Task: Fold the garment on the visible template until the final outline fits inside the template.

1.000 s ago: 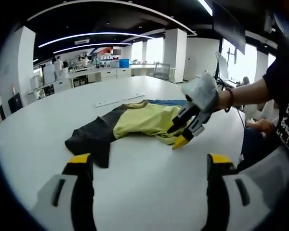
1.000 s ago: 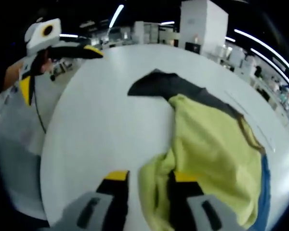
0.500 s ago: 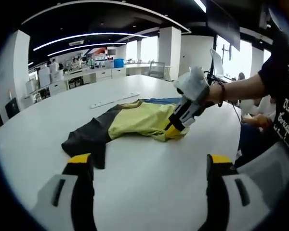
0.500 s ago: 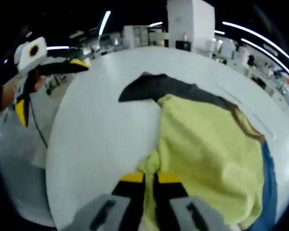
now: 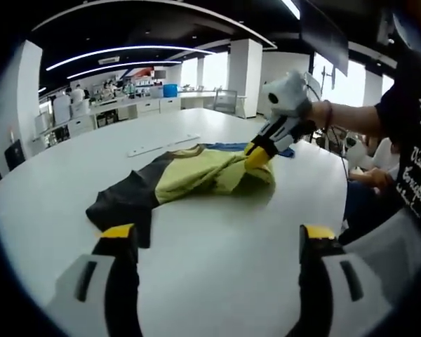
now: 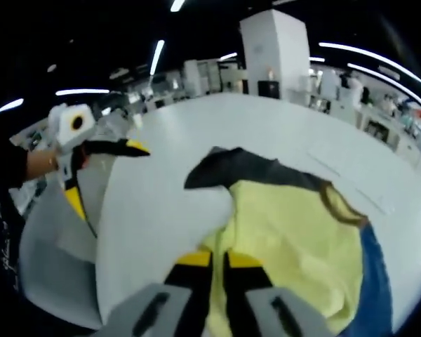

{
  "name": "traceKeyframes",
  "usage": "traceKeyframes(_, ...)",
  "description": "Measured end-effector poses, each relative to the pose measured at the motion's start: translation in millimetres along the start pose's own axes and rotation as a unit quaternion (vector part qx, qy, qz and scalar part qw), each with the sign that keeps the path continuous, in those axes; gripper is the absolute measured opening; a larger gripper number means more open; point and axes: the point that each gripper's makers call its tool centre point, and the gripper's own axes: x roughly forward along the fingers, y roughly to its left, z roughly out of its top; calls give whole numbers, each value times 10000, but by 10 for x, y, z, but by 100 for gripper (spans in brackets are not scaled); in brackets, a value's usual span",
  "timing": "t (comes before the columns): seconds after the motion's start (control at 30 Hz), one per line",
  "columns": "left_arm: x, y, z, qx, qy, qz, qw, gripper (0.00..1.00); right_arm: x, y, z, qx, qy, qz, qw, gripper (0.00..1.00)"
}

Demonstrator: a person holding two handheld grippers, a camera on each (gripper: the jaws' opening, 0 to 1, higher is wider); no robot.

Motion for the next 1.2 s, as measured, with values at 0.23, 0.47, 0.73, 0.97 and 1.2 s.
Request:
traceKeyframes(0.23, 28, -32, -7, 31, 41, -51, 10000, 90, -131, -227, 118, 308, -273, -218, 9989, 1)
traceKeyframes(0.47, 44, -15, -20, -41, 38, -8, 10000, 88, -86, -430, 76, 541, -289, -463, 9970, 1)
traceKeyframes(0.73, 58, 4, -17, -111, 23, 29, 9999, 86, 83, -697, -124, 633, -1, -798, 9948, 1)
traceKeyframes(0.97, 64, -10, -9, -157, 19, 68, 9999, 85, 170, -777, -309, 480, 288, -916, 9942, 1)
traceKeyframes(1.2, 72, -27, -14, -249, 31, 117, 9996, 83, 210, -820, -410, 516, 415, -979, 9930, 1)
